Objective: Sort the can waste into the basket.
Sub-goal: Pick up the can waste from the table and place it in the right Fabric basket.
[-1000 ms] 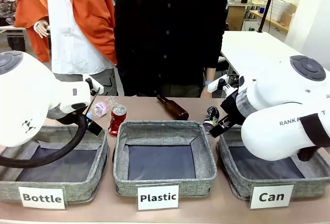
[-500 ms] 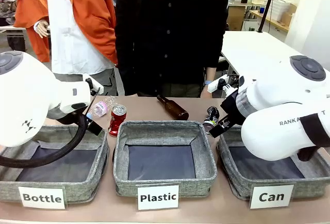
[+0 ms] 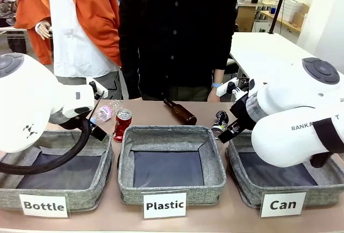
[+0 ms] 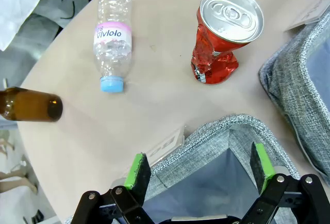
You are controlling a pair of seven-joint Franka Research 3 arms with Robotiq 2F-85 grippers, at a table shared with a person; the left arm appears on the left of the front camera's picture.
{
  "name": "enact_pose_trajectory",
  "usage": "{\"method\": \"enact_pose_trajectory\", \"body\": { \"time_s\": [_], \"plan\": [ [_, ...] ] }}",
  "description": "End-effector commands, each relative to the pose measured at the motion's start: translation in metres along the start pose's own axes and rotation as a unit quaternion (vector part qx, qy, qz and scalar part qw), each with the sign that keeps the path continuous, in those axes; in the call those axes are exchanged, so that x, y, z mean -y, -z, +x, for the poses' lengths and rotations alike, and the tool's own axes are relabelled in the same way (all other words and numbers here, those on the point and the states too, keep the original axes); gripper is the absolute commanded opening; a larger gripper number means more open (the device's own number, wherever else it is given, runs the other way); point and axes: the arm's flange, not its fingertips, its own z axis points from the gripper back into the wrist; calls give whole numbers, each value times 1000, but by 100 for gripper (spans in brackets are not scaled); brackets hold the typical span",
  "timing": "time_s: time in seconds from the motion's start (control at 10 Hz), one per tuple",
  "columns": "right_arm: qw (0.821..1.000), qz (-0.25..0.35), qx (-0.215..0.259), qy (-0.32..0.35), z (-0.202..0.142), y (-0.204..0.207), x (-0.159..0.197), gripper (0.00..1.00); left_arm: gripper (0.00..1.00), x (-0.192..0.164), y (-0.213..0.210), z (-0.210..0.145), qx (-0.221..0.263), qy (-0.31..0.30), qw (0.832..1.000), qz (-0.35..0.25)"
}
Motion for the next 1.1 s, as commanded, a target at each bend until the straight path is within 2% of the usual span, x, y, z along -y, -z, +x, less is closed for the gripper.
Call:
{"method": "enact_pose_trajectory", "body": {
  "time_s": [0.0, 0.3, 0.4, 0.5, 0.6, 0.7, 0.8, 1.0],
  "plan": [
    [1000, 0, 0, 1, 0, 0, 0, 100, 100, 0, 0, 0, 0, 0, 1000, 0],
    [1000, 0, 0, 0, 0, 0, 0, 100, 100, 0, 0, 0, 0, 0, 1000, 0],
    [999, 26, -17, 12, 8, -18, 6, 100, 100, -2, -24, 0, 10, -3, 1000, -21],
    [997, 75, -7, 34, 15, -44, 15, 100, 100, -6, -56, -2, 10, -10, 997, -77],
    [991, 98, -21, 93, 21, -77, 24, 100, 100, -11, -91, -5, -15, -56, 992, -114],
    [978, 129, -35, 161, 22, -110, 33, 100, 100, -20, -122, -18, -15, -55, 984, -168],
    [956, 196, -36, 213, 11, -145, 49, 100, 100, -34, -151, -41, -7, -38, 969, -243],
    [914, 284, 14, 289, -30, -186, 91, 100, 100, -75, -186, -98, 67, -91, 942, -315]
  ]
}}
